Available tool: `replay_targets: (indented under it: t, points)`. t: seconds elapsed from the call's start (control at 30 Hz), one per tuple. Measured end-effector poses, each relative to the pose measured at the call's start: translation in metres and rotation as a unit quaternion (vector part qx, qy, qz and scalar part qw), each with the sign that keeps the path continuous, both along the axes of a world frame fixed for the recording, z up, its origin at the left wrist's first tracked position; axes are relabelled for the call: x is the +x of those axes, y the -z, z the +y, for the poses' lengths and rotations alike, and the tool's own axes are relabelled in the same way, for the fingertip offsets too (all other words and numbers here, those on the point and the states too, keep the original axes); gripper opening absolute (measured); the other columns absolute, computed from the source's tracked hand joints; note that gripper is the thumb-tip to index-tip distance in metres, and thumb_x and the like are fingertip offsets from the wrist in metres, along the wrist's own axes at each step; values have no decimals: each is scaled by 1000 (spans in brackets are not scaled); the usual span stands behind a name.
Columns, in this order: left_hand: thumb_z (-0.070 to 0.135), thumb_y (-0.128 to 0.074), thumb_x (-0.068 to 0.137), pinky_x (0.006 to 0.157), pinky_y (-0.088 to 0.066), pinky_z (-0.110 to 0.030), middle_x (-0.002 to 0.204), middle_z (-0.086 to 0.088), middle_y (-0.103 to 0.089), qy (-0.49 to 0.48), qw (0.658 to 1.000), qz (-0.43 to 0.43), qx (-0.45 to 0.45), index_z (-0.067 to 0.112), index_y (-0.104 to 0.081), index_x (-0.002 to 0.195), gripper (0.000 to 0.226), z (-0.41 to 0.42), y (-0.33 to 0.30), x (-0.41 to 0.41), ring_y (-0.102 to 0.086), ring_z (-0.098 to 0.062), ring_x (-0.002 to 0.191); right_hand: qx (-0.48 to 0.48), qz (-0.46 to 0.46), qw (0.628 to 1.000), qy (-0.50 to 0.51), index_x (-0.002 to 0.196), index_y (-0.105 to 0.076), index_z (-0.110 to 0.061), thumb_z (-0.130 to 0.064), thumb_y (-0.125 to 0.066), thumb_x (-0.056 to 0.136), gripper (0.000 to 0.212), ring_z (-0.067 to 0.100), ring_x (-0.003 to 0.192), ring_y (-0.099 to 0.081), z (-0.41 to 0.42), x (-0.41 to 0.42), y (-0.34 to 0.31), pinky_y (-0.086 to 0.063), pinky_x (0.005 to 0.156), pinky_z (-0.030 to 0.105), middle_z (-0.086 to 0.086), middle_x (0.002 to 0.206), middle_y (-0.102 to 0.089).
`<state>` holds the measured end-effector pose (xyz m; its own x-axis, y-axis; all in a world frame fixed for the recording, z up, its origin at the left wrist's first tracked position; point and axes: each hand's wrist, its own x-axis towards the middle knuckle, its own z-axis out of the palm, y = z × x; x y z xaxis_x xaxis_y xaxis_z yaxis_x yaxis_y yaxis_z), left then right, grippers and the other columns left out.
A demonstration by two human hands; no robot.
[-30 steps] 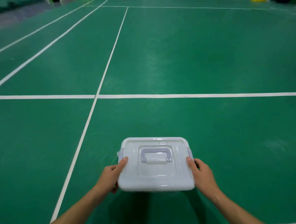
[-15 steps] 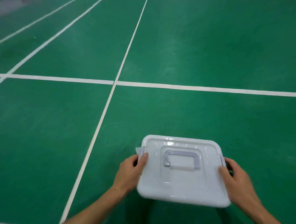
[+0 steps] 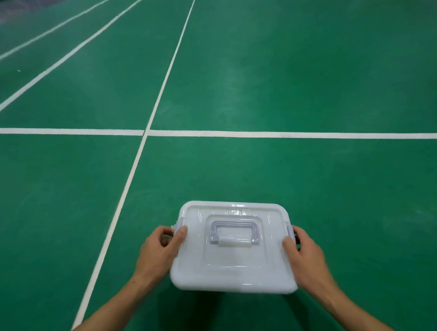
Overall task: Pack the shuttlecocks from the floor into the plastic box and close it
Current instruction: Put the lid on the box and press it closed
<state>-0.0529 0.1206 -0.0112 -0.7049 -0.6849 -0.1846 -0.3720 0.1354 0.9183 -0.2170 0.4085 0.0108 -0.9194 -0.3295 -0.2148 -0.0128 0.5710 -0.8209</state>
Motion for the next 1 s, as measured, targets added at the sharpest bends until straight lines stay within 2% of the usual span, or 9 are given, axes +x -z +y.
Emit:
replay_targets:
  t: [0.07,0.17,0.27,0.5,0.73,0.8,0.87,0.93,1.0]
  points:
    - [71,-69,84,59,-45,-30,68,2,-65,13,1000,-8,1,6,-65,83,65,2,-1,1,-53,-10,59,7,-1,1000,-2,120,-61,-31,-25,-54,103,19,8,81,-66,2,0,-1,-46,62,28,-13,104,-69]
    - [79,-62,77,58,-37,-32,62,6,-52,17,1000,-20,7,0,-58,76,79,2,-4,3,-43,-11,56,12,3,1000,-11,121,-61,-33,-30,-54,103,19,10,80,-67,5,2,-3,-49,64,30,-13,102,-70]
    - [82,-58,74,55,-29,-30,60,6,-42,9,1000,-15,8,12,-48,67,71,6,-8,6,-36,-11,56,14,3,1000,-16,121,-60,-35,-32,-54,103,19,11,83,-69,5,3,-5,-52,66,32,-14,102,-71]
    - [83,-53,79,57,-27,-32,58,6,-41,18,1000,3,-6,16,-45,65,69,8,-6,10,-34,-13,56,8,1,1000,-5,119,-61,-37,-33,-54,103,17,12,81,-69,4,3,-2,-52,65,32,-14,100,-71]
    - [80,-47,84,55,-21,-31,59,-1,-34,12,1000,24,11,18,-38,61,67,10,-1,13,-29,-16,58,-5,-9,1000,17,128,-63,-33,-33,-56,103,26,16,77,-70,5,2,1,-54,65,32,-10,97,-71]
    - [78,-45,86,52,-22,-27,57,-4,-36,13,999,23,24,15,-40,60,68,8,4,16,-30,-16,55,-5,-7,1000,19,128,-63,-33,-33,-56,103,26,17,76,-69,5,2,0,-54,64,32,-9,96,-71]
    - [69,-47,93,54,-25,-30,57,-5,-36,15,999,19,33,14,-41,60,65,5,7,18,-31,-17,54,-2,-4,1000,16,126,-64,-32,-33,-55,103,24,16,76,-69,5,2,-1,-55,65,33,-10,97,-70]
    - [66,-49,94,56,-27,-34,58,-6,-37,18,999,21,31,11,-41,61,65,2,8,18,-32,-17,55,0,0,1000,8,125,-63,-33,-38,-55,101,26,13,78,-69,5,1,-3,-58,69,35,-11,103,-70]
    - [69,-50,89,53,-31,-33,58,-4,-42,18,999,27,10,7,-44,65,66,-2,5,16,-35,-18,55,9,16,1000,-3,130,-60,-34,-49,-54,94,39,10,84,-69,5,-2,-5,-61,77,40,-12,111,-66]
